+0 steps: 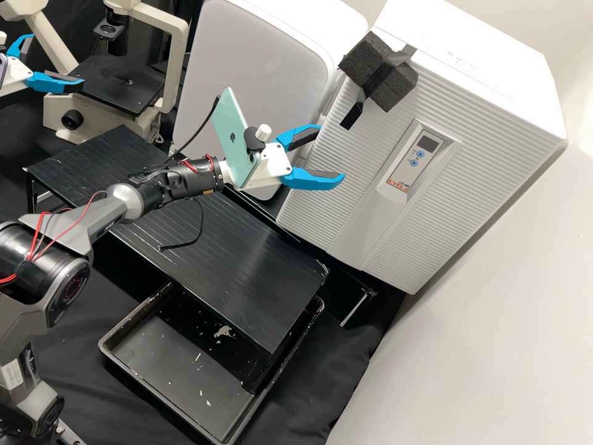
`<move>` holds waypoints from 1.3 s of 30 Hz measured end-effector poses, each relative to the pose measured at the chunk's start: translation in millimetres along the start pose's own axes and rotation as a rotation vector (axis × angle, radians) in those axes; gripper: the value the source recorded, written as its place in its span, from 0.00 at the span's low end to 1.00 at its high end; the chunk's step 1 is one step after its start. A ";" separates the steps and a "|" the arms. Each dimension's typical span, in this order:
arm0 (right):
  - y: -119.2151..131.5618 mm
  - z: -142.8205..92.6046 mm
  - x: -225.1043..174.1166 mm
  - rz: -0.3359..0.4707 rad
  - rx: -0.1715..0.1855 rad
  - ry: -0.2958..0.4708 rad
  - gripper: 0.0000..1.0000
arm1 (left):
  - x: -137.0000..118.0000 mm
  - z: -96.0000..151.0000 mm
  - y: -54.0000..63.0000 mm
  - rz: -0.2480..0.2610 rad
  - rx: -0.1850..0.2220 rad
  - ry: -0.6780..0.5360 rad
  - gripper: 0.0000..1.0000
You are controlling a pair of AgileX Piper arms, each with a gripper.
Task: Open the incubator door
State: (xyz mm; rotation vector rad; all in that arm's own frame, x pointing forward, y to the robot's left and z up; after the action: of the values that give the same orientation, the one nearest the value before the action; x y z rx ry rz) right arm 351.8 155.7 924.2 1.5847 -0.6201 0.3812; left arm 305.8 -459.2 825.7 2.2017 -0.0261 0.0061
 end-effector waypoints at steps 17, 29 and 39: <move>-3.7 1.8 1.0 -0.014 -0.011 0.000 0.00 | 0.0 0.0 0.0 0.000 0.000 0.000 1.00; -1.0 6.0 5.8 -0.034 -0.022 -0.004 0.00 | 0.0 0.0 0.0 0.000 0.000 0.000 1.00; 14.2 10.4 7.1 -0.093 -0.052 0.013 0.00 | 0.0 0.0 0.0 0.000 0.000 0.000 1.00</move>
State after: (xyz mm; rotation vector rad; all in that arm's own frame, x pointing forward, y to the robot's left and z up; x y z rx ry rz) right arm 347.8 143.9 938.7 1.5544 -0.5404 0.3039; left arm 305.8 -459.2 825.7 2.2017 -0.0261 0.0061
